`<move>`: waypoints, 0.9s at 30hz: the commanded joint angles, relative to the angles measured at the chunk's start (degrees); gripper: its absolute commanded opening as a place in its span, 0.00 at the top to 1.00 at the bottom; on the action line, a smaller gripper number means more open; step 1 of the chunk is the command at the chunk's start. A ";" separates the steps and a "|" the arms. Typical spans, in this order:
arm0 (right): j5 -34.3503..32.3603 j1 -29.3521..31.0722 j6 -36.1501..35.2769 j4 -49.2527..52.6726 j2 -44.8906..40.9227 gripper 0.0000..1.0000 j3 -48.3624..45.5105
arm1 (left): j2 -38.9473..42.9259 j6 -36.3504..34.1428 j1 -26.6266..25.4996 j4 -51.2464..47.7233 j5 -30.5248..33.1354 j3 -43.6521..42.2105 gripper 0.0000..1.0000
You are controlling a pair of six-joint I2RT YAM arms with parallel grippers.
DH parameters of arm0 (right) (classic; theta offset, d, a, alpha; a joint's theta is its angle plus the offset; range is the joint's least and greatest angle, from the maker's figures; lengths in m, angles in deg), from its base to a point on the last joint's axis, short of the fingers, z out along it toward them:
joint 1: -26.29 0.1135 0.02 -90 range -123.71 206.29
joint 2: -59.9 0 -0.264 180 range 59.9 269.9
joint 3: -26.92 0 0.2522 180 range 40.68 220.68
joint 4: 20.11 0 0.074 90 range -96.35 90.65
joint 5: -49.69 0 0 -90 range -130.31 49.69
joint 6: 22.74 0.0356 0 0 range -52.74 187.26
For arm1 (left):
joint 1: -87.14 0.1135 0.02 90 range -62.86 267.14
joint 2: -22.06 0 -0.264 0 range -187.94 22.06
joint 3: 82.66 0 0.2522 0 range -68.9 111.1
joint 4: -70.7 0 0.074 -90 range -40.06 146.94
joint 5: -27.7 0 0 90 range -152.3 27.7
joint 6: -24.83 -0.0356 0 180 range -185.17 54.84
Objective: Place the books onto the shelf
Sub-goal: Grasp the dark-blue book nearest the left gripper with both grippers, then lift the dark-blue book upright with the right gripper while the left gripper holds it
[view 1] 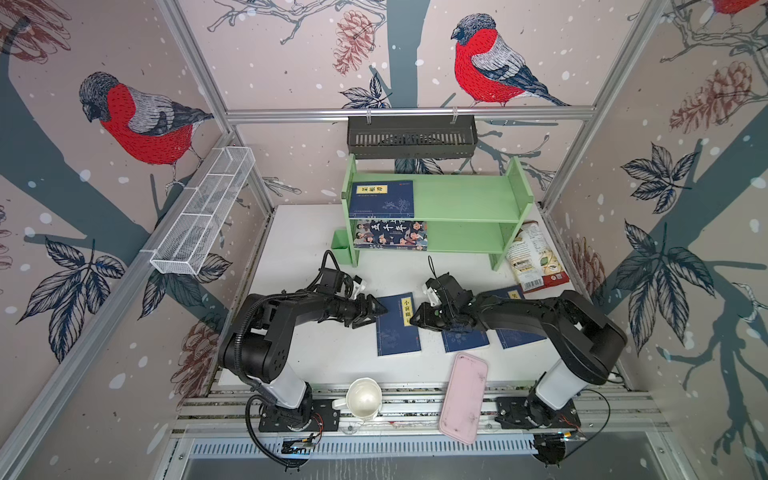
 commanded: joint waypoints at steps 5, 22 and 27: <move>2.85 0.34 -0.32 -4.47 -0.96 0.72 -1.47 | -0.25 0.24 -0.06 0.03 0.33 0.81 0.31; 6.13 -1.07 0.50 -8.08 -1.42 0.98 -2.23 | 2.58 0.27 -0.01 -0.26 -0.65 1.70 0.31; 8.56 -1.22 -0.74 -8.11 -3.26 0.99 -1.55 | 9.30 -3.18 0.20 -3.09 1.87 1.68 0.31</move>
